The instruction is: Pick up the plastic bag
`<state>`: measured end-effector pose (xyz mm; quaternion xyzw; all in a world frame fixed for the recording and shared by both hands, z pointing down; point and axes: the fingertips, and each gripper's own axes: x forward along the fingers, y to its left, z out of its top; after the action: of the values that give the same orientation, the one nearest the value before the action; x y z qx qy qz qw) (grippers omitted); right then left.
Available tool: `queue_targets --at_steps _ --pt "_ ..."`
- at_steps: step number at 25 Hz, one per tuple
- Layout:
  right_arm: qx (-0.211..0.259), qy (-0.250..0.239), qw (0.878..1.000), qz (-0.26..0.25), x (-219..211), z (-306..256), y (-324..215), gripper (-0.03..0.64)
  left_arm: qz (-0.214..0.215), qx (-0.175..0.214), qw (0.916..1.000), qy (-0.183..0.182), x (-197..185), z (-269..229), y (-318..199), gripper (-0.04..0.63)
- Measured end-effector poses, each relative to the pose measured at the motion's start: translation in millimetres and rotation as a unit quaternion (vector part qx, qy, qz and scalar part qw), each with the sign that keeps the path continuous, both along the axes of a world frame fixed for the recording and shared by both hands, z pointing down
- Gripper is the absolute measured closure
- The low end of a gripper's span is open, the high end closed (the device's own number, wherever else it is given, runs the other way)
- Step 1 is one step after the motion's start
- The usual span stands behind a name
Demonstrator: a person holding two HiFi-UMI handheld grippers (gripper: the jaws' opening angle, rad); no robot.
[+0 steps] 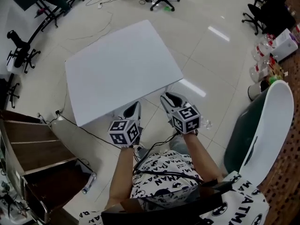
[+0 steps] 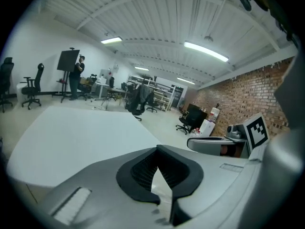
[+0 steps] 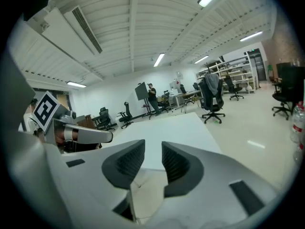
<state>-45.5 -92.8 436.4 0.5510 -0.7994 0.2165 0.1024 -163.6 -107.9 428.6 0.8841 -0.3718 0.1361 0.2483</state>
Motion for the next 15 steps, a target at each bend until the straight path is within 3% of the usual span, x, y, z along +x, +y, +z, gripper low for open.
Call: queue_targets --at_steps 2,6,10,15 --pt "-0.026 -0.006 0.999 0.024 26.9 21.2 12.0 0.424 0.032 -0.019 0.9992 -0.014 30.1 15.6 8.5 0.595" --pt "-0.081 -0.008 0.994 0.073 83.9 81.0 42.1 0.392 0.097 -0.053 0.9931 -0.039 92.3 55.8 29.6 0.595" --pt "-0.150 -0.012 0.982 0.114 138.2 158.0 78.9 0.362 0.160 -0.088 0.9811 -0.064 154.9 112.7 55.5 0.595" --pt "-0.215 -0.003 0.967 0.140 201.7 249.3 92.3 0.315 0.198 -0.121 0.9686 -0.090 221.6 186.8 62.2 0.595"
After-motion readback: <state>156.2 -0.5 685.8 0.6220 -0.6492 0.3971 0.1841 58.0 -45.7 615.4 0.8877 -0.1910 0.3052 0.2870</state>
